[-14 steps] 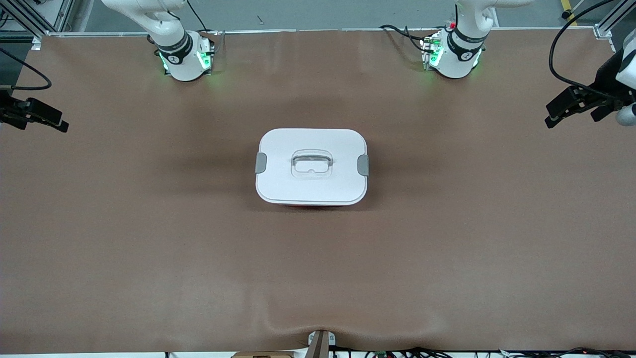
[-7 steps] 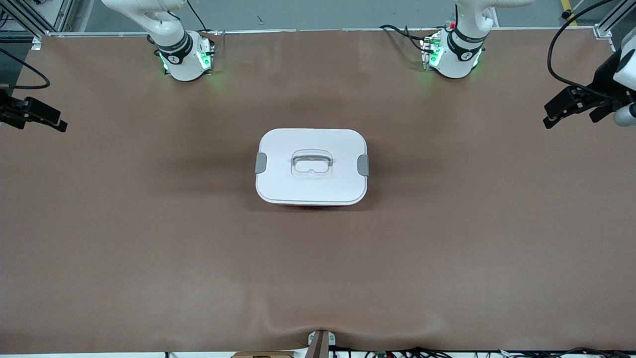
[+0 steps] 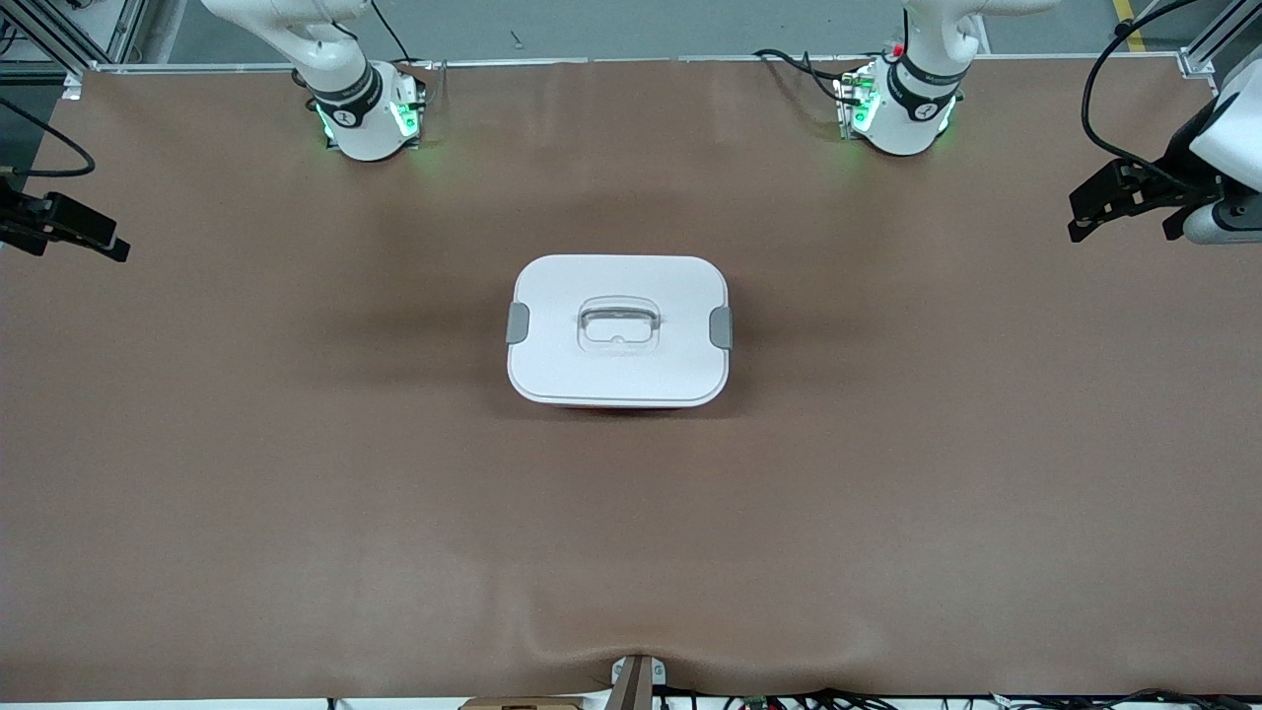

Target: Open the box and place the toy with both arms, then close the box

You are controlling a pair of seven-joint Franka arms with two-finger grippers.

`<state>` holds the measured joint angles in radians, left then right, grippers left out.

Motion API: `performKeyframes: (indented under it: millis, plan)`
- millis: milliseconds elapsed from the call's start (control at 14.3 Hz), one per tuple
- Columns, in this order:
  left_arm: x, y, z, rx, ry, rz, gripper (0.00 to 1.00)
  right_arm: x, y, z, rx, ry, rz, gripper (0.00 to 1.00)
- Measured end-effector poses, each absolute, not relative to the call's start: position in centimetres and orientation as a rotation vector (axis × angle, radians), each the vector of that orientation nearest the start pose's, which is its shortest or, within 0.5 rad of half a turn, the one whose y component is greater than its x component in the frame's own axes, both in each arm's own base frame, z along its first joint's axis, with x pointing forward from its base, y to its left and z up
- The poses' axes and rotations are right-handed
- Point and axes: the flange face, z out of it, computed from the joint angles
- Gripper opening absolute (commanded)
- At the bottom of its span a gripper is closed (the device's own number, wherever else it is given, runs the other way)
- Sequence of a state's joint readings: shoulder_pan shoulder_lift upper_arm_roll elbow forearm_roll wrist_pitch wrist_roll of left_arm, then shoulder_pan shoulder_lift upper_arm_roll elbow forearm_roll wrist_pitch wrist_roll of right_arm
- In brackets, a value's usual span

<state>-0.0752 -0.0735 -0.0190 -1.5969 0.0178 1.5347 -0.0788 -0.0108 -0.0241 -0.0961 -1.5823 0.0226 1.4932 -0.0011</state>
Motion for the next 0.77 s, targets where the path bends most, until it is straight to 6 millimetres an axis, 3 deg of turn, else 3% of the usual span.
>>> performKeyframes:
  millis: [771]
  plan:
    - [52.54,-4.85,64.47,-3.159,0.015,0.020,1.00,53.59,-5.85,62.63,-3.107,0.172,0.093,1.00]
